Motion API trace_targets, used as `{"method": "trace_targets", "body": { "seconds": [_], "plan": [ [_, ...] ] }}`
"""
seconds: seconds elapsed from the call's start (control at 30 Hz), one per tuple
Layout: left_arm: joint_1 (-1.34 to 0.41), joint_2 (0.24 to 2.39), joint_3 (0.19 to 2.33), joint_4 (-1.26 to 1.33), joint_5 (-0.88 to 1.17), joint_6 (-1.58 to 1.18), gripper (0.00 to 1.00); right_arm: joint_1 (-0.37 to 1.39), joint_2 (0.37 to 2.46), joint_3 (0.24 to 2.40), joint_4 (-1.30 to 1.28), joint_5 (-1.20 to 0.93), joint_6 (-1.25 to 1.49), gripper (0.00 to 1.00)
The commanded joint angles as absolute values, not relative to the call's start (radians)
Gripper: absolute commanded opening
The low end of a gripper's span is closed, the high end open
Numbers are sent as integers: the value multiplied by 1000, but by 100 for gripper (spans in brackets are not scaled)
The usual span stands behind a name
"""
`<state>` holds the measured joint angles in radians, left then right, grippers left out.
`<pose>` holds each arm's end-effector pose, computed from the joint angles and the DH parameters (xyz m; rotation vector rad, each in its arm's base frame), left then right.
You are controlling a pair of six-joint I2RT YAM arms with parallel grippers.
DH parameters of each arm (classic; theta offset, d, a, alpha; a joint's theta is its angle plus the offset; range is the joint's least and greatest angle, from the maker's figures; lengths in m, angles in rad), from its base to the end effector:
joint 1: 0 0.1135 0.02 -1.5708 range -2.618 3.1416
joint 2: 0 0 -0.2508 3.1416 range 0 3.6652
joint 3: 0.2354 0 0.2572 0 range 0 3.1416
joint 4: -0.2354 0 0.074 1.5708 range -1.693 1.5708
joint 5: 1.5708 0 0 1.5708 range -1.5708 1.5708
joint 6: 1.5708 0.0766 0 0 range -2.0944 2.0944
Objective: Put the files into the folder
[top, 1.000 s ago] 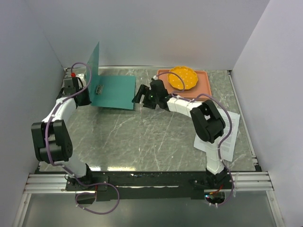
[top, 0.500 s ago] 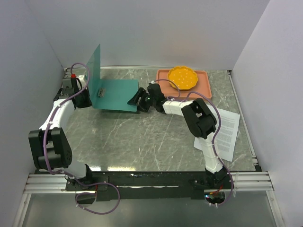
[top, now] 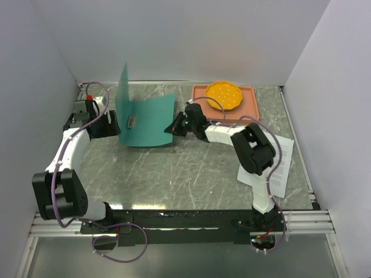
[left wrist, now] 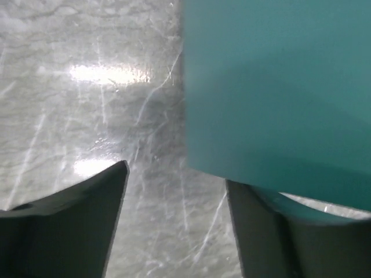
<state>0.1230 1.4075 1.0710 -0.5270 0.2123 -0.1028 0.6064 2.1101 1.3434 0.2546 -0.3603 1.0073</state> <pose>0.3313 0.0247 0.2218 -0.1782 2.4170 -0.2490 0.3934 0.3057 0.1270 0.2210 2.3366 1.2800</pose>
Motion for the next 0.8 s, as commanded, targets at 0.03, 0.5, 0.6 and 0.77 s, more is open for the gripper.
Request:
{"method": "trace_targets", "body": {
  "seconds": [0.03, 0.5, 0.6, 0.77],
  "plan": [
    [126, 1278, 1098, -555, 193, -101, 95, 615, 1844, 1253, 34, -289, 727, 0],
    [169, 1157, 1120, -592, 205, -80, 99, 661, 1421, 1063, -304, -161, 456, 0],
    [167, 1160, 1157, -612, 303, -77, 99, 695, 1349, 999, -322, -100, 477, 0],
    [150, 1186, 1195, -655, 406, -42, 96, 735, 1197, 832, -324, -5, 524, 0]
  ]
}}
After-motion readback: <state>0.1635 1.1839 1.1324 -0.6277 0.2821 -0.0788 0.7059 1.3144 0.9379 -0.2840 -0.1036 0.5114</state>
